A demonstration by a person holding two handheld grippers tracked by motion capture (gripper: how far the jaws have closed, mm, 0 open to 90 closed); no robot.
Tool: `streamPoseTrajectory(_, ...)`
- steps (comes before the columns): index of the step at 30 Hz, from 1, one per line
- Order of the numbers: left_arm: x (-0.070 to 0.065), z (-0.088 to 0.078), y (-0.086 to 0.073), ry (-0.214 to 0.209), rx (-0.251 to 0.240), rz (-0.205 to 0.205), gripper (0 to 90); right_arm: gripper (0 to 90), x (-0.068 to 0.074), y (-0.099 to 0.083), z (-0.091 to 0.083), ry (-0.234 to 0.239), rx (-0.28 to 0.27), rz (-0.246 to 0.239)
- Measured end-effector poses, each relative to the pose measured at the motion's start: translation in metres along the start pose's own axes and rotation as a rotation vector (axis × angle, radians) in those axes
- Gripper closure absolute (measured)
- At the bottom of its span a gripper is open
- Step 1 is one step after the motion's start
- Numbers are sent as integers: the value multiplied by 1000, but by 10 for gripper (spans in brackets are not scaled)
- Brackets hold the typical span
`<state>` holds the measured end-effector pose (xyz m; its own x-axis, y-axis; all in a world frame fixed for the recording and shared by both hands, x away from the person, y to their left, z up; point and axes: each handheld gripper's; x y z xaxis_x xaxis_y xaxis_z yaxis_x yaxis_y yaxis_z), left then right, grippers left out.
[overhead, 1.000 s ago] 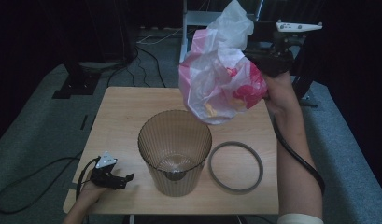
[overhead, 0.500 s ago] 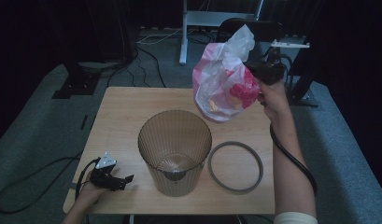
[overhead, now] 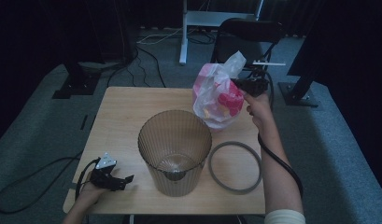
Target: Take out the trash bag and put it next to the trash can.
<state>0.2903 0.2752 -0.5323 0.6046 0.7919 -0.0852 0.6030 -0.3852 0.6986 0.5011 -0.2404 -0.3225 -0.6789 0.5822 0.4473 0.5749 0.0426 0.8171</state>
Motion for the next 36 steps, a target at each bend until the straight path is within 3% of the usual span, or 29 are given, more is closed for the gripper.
streamPoseTrajectory(4, 0, 1, 0, 0, 5, 3, 0, 891, -5, -8, 13, -51, 35, 2)
streamPoseTrajectory(7, 0, 1, 0, -1, 3, 3, 0, 891, -9, -14, 22, -62, 46, 14)
streamPoseTrajectory(15, 1, 1, -1, -4, 3, -1, 0, 889, -17, -28, 39, -44, 61, 43)
streamPoseTrajectory(36, -2, 2, 0, 0, 17, 12, 0, 884, -48, -75, 68, -87, 148, 131)
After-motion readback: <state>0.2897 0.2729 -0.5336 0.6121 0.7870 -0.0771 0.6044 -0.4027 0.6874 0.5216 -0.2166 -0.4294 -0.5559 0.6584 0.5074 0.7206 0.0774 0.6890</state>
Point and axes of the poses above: each handheld gripper's, and its own axes: z roughly forward along the jaws, y roughly out of its top, x roughly to its left, and after that the axes turned 2 degrees about x, right-handed
